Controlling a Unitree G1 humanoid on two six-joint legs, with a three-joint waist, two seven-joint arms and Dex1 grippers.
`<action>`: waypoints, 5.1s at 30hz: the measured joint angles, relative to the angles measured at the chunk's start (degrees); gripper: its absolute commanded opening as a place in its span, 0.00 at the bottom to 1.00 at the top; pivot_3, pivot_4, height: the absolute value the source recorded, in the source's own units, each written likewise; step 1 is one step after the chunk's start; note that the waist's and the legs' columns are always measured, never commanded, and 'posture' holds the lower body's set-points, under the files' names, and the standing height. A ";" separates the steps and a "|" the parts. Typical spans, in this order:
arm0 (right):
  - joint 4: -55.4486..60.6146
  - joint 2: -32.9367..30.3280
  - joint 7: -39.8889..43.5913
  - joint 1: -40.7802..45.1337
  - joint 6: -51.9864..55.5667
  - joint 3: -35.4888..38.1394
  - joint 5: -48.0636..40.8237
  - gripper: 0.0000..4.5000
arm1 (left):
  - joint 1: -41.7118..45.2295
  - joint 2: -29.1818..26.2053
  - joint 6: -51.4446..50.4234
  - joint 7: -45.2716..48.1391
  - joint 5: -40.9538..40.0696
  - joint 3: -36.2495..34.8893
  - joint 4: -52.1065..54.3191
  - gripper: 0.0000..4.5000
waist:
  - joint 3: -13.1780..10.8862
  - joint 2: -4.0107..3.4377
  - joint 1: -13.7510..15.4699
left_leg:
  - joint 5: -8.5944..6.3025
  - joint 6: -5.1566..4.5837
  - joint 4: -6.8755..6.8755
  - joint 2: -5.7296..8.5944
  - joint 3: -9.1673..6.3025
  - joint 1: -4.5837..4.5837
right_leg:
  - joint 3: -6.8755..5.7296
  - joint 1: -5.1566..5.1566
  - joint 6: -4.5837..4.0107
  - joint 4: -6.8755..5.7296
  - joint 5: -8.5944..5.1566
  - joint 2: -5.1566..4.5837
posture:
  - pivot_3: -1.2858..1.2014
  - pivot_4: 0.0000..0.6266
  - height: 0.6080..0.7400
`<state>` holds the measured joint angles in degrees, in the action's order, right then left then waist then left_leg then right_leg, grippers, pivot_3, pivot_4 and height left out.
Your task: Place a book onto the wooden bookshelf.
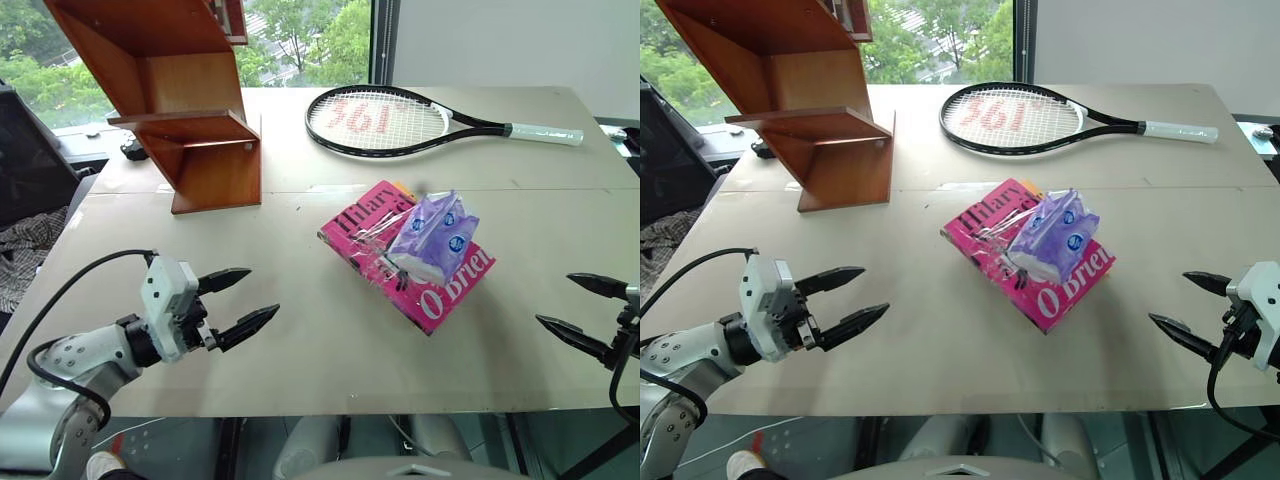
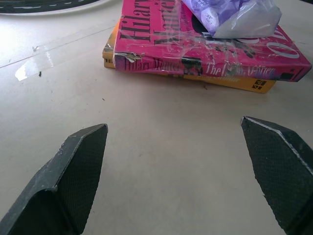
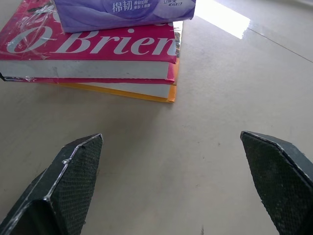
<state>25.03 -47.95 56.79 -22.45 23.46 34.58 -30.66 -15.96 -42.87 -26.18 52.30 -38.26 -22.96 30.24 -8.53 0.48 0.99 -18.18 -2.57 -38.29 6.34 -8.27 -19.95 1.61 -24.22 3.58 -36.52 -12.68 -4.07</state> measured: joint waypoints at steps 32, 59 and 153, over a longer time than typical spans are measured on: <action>3.10 7.47 -16.99 32.00 2.40 -41.53 13.71 0.21 | 6.66 -3.93 -0.39 10.98 -7.47 1.27 2.56 1.00 | -0.09 0.04 -0.22 | -0.04 0.00 0.05 -0.04 -0.05 -0.04 | -0.28 -0.04 -0.02 0.17 0.01 0.07 | 0.52 0.24 1.00; -21.30 2.64 -13.68 25.21 -7.08 -22.28 17.68 0.54 | 18.17 -1.45 -4.28 4.13 -15.88 8.93 4.92 1.00 | -0.28 -0.33 -1.39 | -0.03 0.00 0.01 -0.03 0.17 0.08 | 0.02 -0.05 -0.02 -0.02 0.01 0.07 | 0.52 0.24 1.00; 10.93 -1.84 9.82 4.41 -0.05 -3.90 -11.57 0.99 | 21.88 35.68 -16.58 -76.48 -73.76 15.77 -24.57 1.00 | 0.48 -0.76 3.64 | -0.04 0.03 -0.40 -0.03 0.05 0.27 | 0.02 0.43 0.01 -0.10 0.02 0.04 | 0.52 0.24 1.00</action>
<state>35.96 -49.79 66.61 -18.04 23.41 30.68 -42.23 5.92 -7.19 -42.76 -24.18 -112.02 -7.18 5.67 -8.05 -0.27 4.63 -18.22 -2.54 -38.68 6.31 -8.21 -19.68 1.63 -23.78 3.59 -36.62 -12.66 -4.02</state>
